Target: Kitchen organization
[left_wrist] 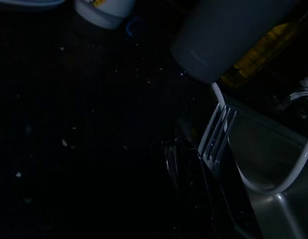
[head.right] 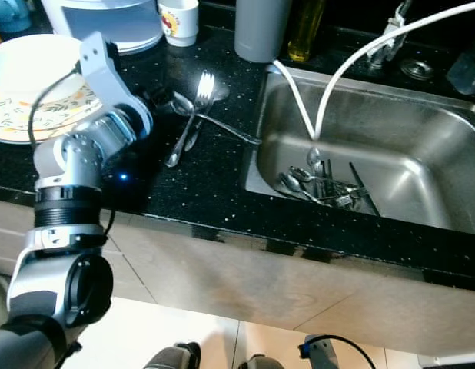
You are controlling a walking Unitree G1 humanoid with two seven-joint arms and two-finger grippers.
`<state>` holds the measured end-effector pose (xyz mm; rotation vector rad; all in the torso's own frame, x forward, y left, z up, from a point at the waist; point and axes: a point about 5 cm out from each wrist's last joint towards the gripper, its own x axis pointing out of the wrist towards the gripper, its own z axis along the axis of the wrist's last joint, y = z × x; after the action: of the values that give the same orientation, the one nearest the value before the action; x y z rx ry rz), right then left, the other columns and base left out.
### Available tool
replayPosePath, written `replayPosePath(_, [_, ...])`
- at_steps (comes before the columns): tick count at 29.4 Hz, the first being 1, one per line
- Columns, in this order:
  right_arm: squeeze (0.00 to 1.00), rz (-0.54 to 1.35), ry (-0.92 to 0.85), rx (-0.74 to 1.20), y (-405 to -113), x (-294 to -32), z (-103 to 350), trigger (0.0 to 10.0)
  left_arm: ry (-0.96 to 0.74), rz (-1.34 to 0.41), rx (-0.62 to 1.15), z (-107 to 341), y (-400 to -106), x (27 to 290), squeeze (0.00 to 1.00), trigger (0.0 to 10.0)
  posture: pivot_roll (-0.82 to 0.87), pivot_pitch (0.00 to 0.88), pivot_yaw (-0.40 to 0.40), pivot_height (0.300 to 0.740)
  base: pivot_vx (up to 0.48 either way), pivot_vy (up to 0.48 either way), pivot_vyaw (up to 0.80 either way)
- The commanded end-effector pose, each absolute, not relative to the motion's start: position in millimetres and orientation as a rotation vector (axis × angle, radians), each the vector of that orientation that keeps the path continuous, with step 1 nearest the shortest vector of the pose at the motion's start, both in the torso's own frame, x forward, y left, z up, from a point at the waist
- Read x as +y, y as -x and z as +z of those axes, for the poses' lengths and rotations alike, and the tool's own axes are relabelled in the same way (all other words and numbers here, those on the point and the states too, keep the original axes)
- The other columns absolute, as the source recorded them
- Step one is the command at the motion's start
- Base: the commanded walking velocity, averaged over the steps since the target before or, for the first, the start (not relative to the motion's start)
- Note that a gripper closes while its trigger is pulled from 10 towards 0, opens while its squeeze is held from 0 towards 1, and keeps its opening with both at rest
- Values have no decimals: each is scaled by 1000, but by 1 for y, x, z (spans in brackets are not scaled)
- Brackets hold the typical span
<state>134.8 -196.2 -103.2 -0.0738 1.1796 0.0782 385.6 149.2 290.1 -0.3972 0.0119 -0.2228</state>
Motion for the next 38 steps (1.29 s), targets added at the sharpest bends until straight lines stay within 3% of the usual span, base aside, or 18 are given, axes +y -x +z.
replayPosePath(1, [0,92,50,1213,-127,-191,-107,10000,313,-120,68,279,-386,164,0,0,52,161,-67,740,0,0,0])
replayPosePath(10, [0,93,50,1208,-129,-191,-106,10000,69,75,49,298,-374,207,0,0,62,157,-75,740,0,0,0])
replayPosePath(21, [0,97,56,1203,-132,-191,-105,10000,-131,193,9,320,-359,237,0,0,71,152,-83,740,0,0,0])
replayPosePath(26, [0,98,59,1203,-133,-191,-105,10000,-226,113,-123,342,-356,222,0,0,71,149,-83,740,0,0,0])
replayPosePath(28, [0,96,56,1202,-133,-191,-104,10000,-264,16,-201,357,-351,204,0,0,67,145,-82,740,0,0,0])
replayPosePath(35, [0,92,52,1200,-134,-191,-104,10000,-291,-78,-297,379,-342,193,0,235,69,142,-80,740,0,0,0])
replayPosePath(36, [0,92,51,1200,-134,-191,-104,10000,-274,-131,-344,386,-338,186,0,5333,69,142,-79,740,0,0,0])
replayPosePath(37, [0,91,51,1200,-134,-191,-104,10000,-255,-178,-390,391,-334,180,0,8824,73,140,-78,740,0,0,0])
replayPosePath(38, [0,91,50,1200,-134,-190,-104,10000,-210,-231,-433,394,-331,174,0,10000,73,140,-77,740,0,0,0])
